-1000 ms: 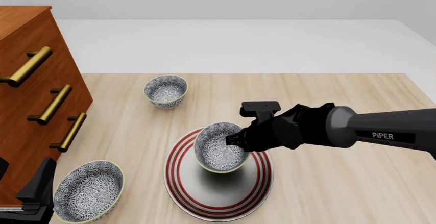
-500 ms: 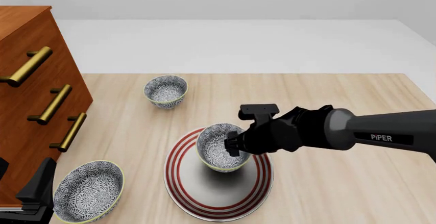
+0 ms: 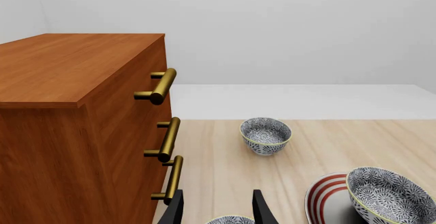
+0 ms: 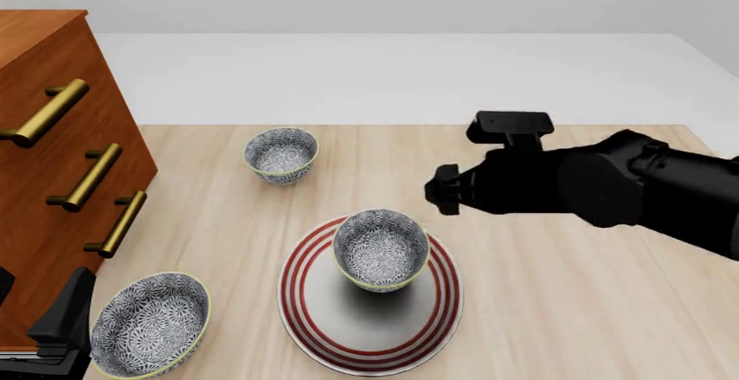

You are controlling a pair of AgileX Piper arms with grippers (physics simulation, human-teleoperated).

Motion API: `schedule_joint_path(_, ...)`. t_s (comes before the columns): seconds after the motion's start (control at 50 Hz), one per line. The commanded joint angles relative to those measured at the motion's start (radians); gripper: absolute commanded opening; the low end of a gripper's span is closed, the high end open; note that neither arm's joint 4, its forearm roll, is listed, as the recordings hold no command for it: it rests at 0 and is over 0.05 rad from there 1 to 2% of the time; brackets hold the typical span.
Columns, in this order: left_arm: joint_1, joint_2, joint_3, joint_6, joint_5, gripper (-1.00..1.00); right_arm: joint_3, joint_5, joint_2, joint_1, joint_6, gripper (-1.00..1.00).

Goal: Pick up the bowl and put it in the middle on the plate.

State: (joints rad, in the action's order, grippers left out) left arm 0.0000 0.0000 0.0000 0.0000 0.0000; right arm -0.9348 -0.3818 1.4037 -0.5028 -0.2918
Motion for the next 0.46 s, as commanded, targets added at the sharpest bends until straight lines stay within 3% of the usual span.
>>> schedule_joint_path(0.02, 0.0, 0.0, 0.0, 0.0, 0.0, 1.0, 0.015, -0.125, -0.313, 0.082, 0.041, 1.0)
schedule_joint_path(0.12, 0.0, 0.0, 0.0, 0.0, 0.0, 1.0, 0.041, -0.165, -0.413, 0.088, 0.03, 1.0)
schedule_joint_path(0.24, 0.0, 0.0, 0.0, 0.0, 0.0, 1.0, 0.103, -0.201, -0.605, 0.162, 0.043, 1.0)
schedule_joint_path(0.36, 0.0, 0.0, 0.0, 0.0, 0.0, 1.0, 0.23, -0.187, -0.78, 0.235, -0.018, 1.0)
schedule_joint_path(0.42, 0.0, 0.0, 0.0, 0.0, 0.0, 1.0, 0.302, -0.169, -0.864, 0.273, -0.02, 1.0)
schedule_joint_path(0.46, 0.0, 0.0, 0.0, 0.0, 0.0, 1.0, 0.359, -0.16, -0.943, 0.318, 0.014, 1.0)
